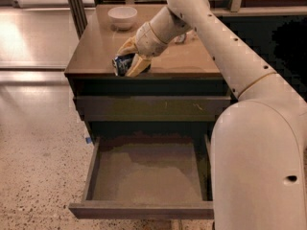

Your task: Pick pepsi can from middle drawer and place on counter

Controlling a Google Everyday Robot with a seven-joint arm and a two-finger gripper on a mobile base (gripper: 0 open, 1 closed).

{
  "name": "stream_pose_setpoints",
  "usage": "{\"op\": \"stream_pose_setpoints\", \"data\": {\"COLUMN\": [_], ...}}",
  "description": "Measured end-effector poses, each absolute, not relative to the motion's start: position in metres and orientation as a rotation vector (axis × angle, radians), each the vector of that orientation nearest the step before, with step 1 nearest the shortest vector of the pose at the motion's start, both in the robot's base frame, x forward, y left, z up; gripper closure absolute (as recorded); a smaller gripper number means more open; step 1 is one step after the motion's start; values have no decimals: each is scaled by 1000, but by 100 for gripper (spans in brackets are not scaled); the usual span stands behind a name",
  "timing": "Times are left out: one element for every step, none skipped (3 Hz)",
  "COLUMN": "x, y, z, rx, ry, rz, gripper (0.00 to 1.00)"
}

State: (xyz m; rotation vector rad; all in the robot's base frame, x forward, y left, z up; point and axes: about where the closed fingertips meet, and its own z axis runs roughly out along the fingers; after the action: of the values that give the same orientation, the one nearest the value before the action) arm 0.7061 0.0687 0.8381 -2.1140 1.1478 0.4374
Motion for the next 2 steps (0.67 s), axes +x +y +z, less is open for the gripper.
{"op": "stream_pose_setpoints", "data": {"x": [710,725], "y": [73,79], "z": [838,861], "rx": [-2178,-2211], "ry": [1133,1097], "rz": [410,344], "gripper": [100,100]}}
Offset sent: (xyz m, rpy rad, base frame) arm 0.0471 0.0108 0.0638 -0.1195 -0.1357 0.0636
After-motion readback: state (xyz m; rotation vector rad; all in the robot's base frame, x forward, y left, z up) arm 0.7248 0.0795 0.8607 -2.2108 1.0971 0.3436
